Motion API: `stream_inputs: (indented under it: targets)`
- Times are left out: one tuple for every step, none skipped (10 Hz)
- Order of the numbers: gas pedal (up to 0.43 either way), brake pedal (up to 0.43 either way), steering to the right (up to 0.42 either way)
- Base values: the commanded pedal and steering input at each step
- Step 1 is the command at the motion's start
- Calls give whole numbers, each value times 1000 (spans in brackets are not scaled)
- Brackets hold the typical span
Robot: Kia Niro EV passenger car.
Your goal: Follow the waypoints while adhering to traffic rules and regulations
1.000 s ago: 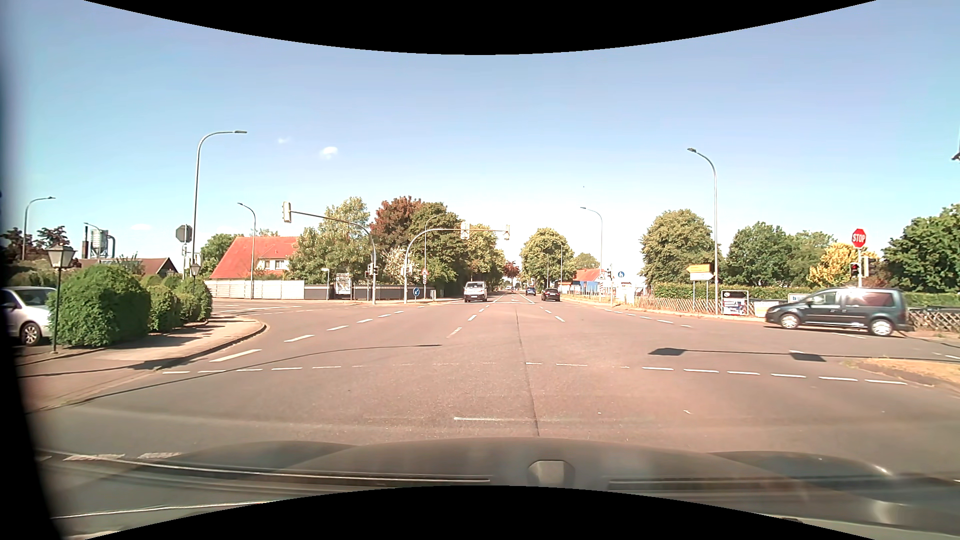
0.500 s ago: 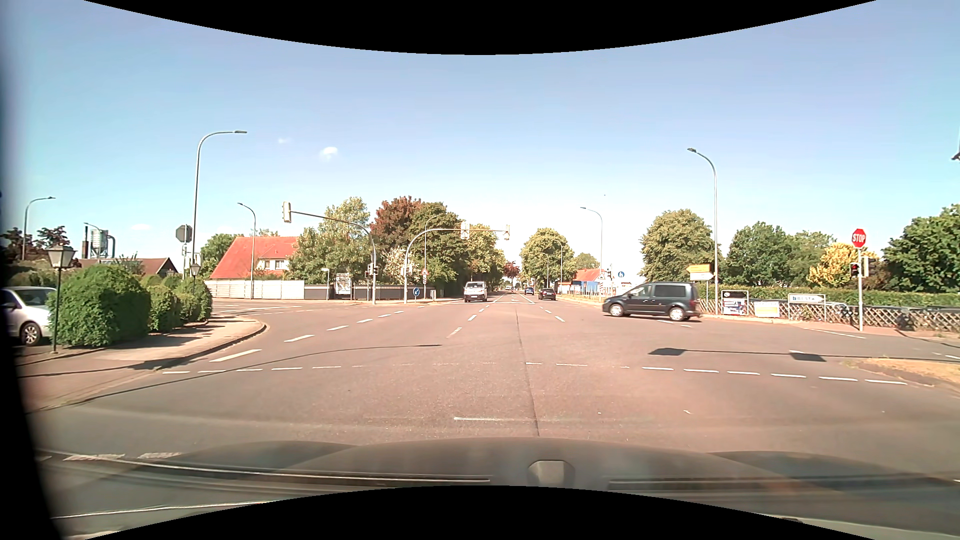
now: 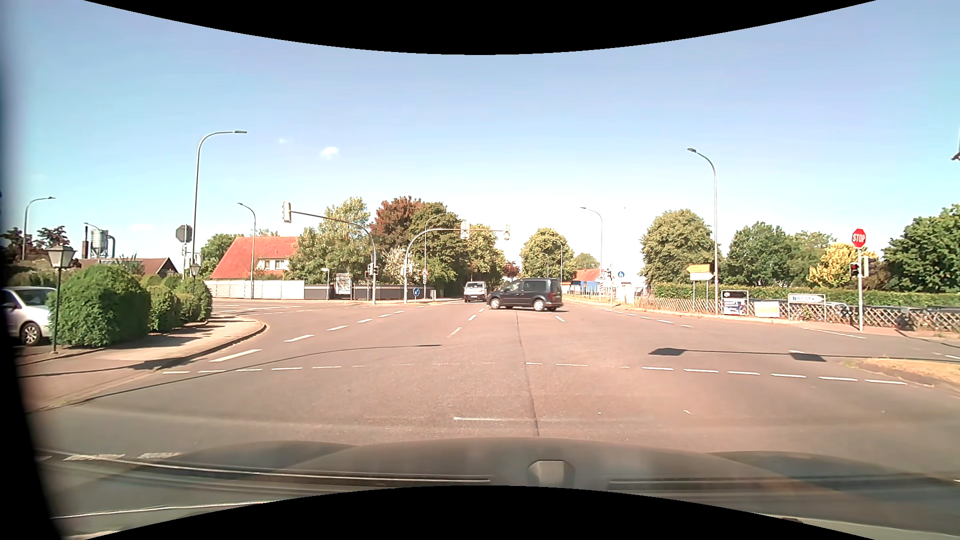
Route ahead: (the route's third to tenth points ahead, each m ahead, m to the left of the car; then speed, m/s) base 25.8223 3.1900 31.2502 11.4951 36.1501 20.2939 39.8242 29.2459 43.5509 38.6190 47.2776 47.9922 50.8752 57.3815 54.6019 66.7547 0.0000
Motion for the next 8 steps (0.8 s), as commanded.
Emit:
stream_inputs:
  targets:
    - [0, 323, 8]
    - [0, 323, 8]
    - [0, 323, 8]
    - [0, 323, 8]
    - [0, 323, 8]
    - [0, 323, 8]
    - [0, 323, 8]
    - [0, 323, 8]
